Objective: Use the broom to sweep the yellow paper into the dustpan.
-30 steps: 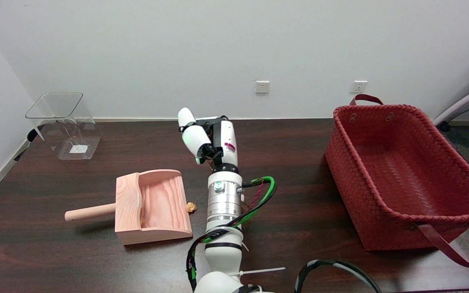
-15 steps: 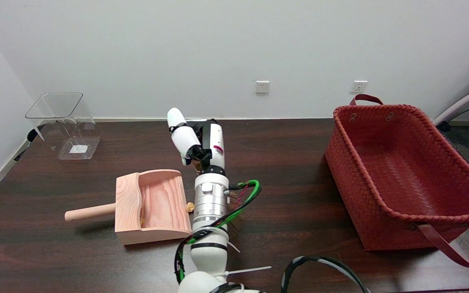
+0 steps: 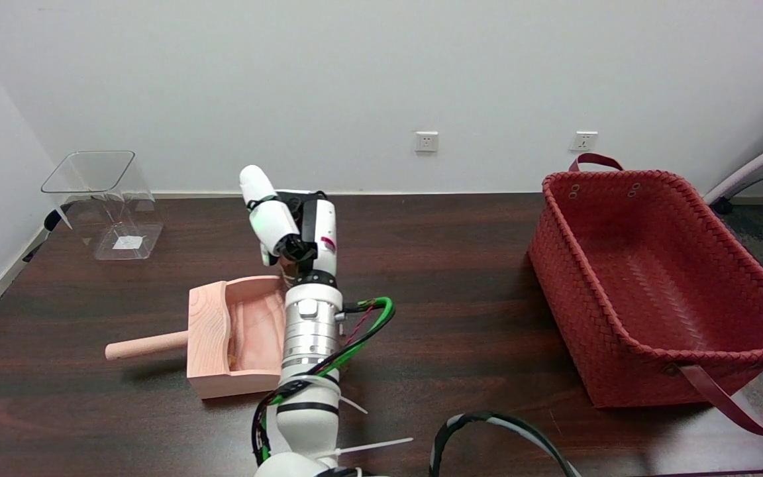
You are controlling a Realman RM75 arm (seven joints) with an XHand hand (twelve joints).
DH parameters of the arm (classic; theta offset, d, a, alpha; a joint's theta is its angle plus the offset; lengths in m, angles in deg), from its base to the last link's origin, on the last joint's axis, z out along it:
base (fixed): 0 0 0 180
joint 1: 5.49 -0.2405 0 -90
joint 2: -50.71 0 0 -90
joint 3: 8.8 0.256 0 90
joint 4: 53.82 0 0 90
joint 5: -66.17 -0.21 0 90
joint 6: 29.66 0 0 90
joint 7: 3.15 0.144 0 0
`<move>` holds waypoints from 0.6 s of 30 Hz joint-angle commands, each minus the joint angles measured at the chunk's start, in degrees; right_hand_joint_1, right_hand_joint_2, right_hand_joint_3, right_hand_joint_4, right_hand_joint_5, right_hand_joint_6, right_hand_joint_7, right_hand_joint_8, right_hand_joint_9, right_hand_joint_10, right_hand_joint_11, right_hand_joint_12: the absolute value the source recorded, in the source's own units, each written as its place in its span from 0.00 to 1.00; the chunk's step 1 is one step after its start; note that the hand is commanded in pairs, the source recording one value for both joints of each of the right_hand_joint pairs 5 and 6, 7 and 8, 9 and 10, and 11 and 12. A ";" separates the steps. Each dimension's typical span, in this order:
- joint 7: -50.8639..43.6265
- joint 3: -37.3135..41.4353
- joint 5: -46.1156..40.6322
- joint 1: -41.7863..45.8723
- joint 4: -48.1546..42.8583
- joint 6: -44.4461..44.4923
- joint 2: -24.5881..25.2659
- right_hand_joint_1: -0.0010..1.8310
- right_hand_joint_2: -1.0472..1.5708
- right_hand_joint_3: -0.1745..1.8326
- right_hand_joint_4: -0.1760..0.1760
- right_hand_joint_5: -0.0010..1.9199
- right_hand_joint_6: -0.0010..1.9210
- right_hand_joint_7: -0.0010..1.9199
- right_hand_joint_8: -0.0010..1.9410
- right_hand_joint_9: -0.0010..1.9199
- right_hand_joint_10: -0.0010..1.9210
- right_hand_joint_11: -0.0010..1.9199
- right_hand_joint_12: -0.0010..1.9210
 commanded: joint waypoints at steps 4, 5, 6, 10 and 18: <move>10.59 -2.11 0.17 -2.95 5.74 -0.41 3.67 0.28 1.00 0.02 0.50 1.00 1.00 1.00 0.99 1.00 1.00 1.00 1.00; 11.37 -2.11 0.17 -3.41 5.88 -0.20 3.67 0.28 1.00 0.02 0.50 1.00 1.00 1.00 0.99 1.00 1.00 1.00 1.00; 11.99 -2.11 0.17 -3.76 5.94 0.13 3.67 0.27 1.00 0.02 0.50 1.00 1.00 1.00 0.99 1.00 1.00 1.00 1.00; 12.97 -1.97 1.18 -4.55 5.38 2.37 3.67 0.27 1.00 0.01 0.50 1.00 1.00 1.00 0.99 1.00 1.00 1.00 1.00; 11.64 -0.95 2.35 -3.89 -0.34 3.81 3.23 0.27 1.00 0.00 0.50 1.00 1.00 1.00 0.99 1.00 1.00 1.00 1.00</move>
